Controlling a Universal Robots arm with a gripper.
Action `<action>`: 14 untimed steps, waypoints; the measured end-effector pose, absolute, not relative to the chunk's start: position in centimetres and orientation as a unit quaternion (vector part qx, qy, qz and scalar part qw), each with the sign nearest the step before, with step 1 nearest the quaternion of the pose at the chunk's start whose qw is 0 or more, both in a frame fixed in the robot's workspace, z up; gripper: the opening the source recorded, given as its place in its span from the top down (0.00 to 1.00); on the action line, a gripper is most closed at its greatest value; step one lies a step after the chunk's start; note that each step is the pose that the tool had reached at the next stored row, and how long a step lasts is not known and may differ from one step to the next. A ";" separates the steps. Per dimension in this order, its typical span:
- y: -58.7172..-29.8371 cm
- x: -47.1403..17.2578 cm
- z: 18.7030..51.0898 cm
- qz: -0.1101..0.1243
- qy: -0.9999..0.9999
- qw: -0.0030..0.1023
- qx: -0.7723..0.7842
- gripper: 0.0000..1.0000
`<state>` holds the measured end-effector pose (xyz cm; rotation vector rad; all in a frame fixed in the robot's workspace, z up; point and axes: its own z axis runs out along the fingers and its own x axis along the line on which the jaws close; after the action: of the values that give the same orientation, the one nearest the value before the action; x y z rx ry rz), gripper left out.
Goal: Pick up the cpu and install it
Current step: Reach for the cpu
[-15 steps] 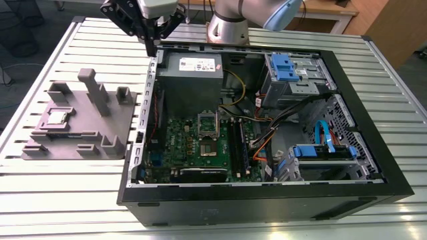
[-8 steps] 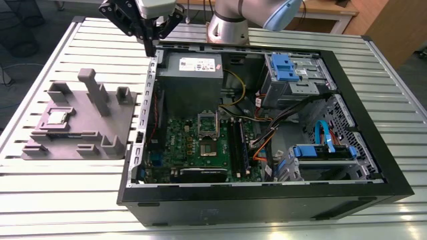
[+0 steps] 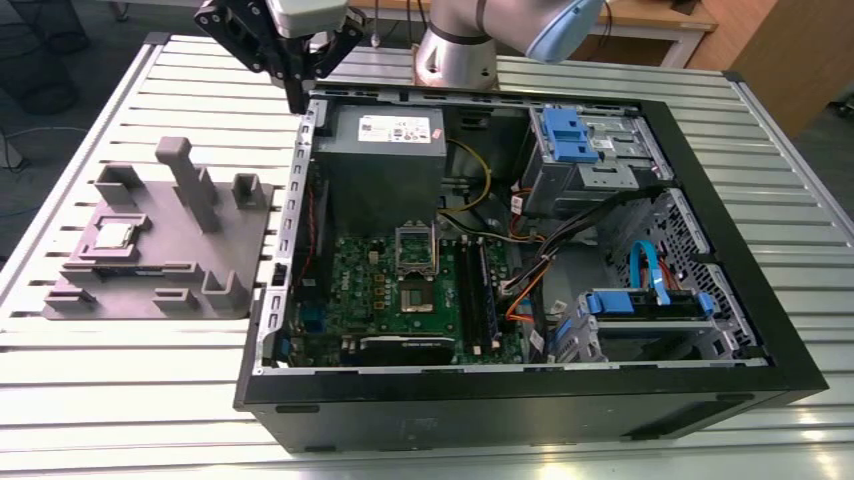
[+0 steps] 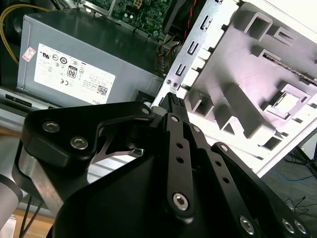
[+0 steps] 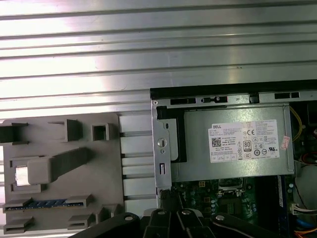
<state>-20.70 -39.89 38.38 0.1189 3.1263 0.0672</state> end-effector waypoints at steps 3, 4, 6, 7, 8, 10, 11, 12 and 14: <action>-39.9 -20.8 38.4 0.021 0.999 0.006 0.038 0.90; -39.9 -20.8 38.4 0.021 0.999 0.006 0.038 0.90; -39.9 -20.9 38.4 0.021 0.999 0.006 0.038 0.90; -39.9 -20.9 38.4 0.021 0.999 0.006 0.038 0.90; -39.9 -20.9 38.4 0.021 0.999 0.006 0.038 0.90; -39.9 -21.0 38.3 0.021 0.999 0.006 0.038 0.90; -39.9 -21.0 38.3 0.021 0.999 0.006 0.038 0.90; -39.9 -21.1 38.3 0.021 0.999 0.006 0.038 0.90; -39.9 -21.1 38.3 0.021 0.999 0.006 0.038 0.90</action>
<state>-21.12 -39.89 38.33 0.1190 3.1270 0.0673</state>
